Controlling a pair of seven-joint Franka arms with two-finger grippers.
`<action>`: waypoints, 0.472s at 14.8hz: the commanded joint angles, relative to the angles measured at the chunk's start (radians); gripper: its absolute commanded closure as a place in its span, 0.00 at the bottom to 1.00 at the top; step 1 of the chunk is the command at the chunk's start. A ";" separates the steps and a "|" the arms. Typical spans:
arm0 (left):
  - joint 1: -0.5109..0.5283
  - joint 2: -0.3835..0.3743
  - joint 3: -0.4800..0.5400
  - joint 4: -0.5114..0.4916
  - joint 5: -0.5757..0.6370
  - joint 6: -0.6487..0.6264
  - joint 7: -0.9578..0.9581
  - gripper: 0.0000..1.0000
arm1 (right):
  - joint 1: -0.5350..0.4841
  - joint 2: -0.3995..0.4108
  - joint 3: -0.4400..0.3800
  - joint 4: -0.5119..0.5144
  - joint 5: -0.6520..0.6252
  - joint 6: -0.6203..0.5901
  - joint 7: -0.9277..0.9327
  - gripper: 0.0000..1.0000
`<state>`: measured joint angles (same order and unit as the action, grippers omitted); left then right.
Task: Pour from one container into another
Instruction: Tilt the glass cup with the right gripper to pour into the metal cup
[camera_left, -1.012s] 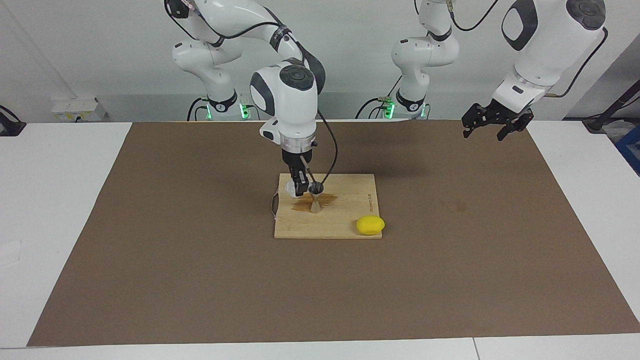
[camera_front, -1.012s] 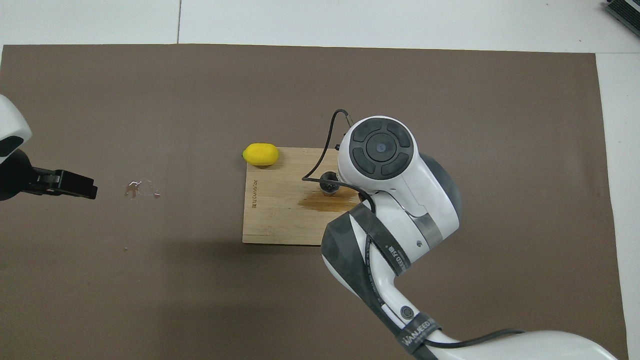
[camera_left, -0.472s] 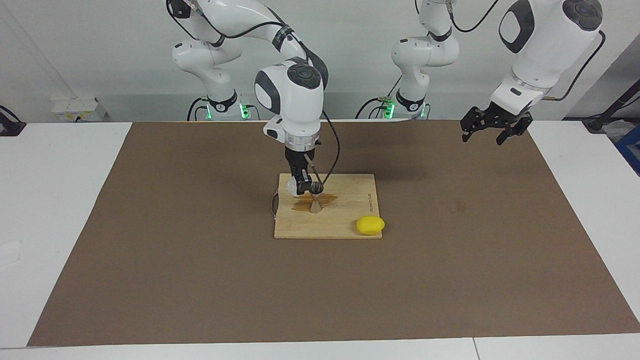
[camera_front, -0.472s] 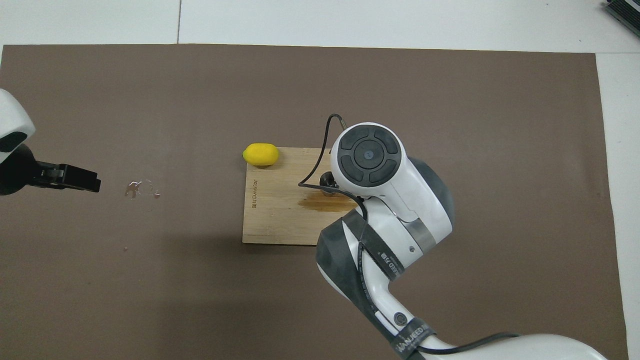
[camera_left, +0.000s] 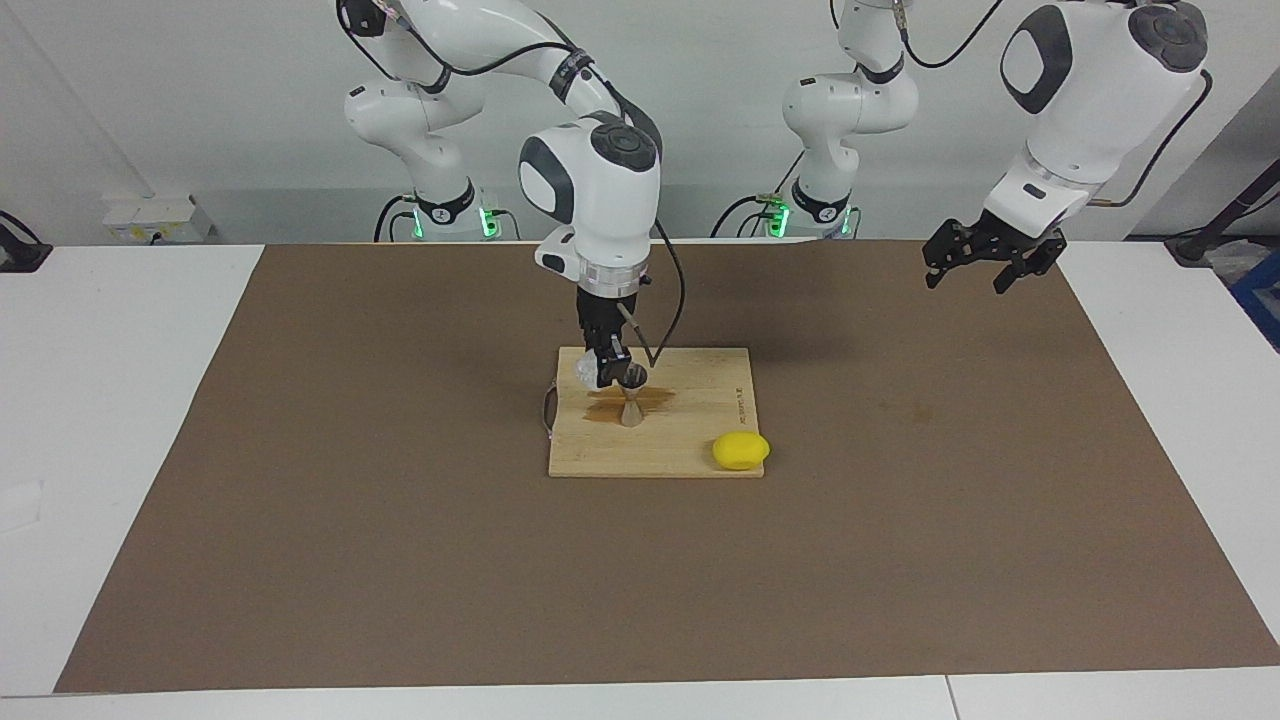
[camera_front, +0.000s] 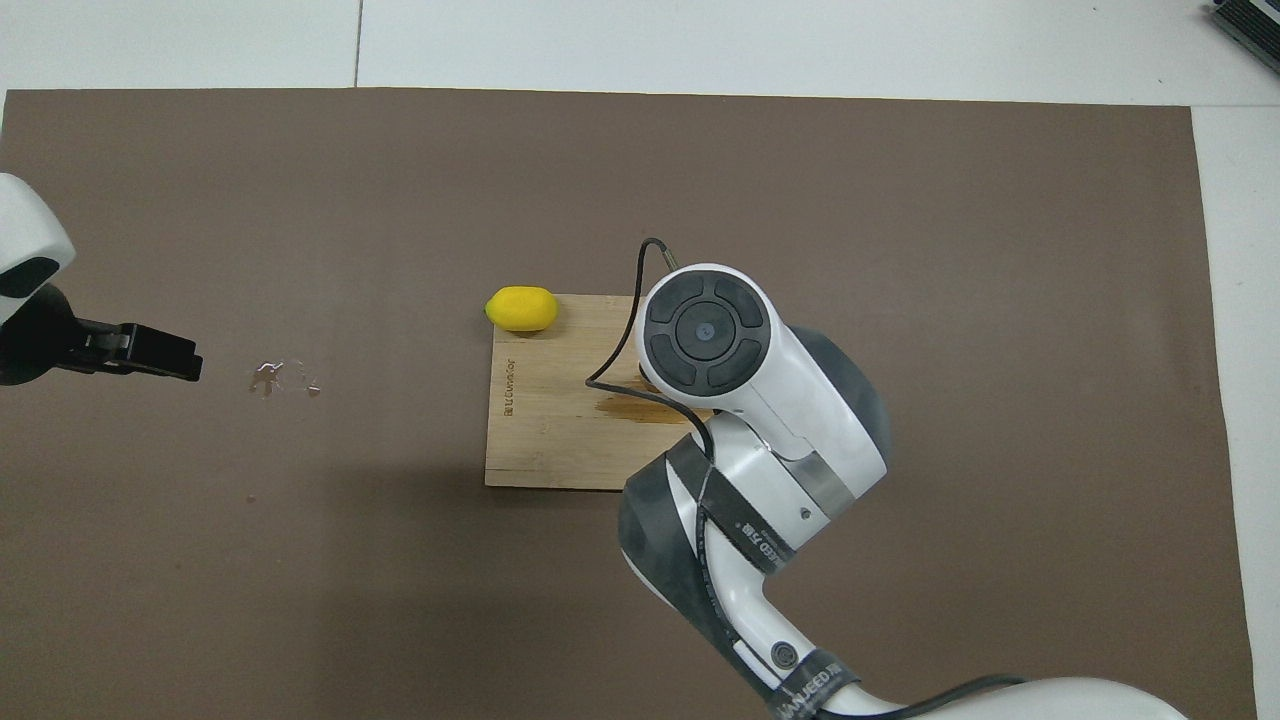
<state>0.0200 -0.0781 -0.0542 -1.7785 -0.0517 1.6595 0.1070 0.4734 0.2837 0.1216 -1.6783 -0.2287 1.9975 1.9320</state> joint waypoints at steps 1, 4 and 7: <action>0.043 0.004 -0.042 0.014 0.016 -0.011 -0.013 0.00 | 0.004 -0.008 0.001 0.008 -0.046 -0.019 0.022 1.00; 0.041 0.006 -0.036 0.014 0.016 -0.009 -0.013 0.00 | -0.005 -0.003 0.001 0.025 -0.028 -0.020 0.021 1.00; 0.041 0.007 -0.033 0.014 0.016 -0.012 -0.015 0.00 | -0.019 -0.003 0.000 0.035 0.073 -0.016 0.028 1.00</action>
<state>0.0489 -0.0776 -0.0781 -1.7764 -0.0518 1.6592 0.1066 0.4685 0.2836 0.1195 -1.6622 -0.2141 1.9975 1.9376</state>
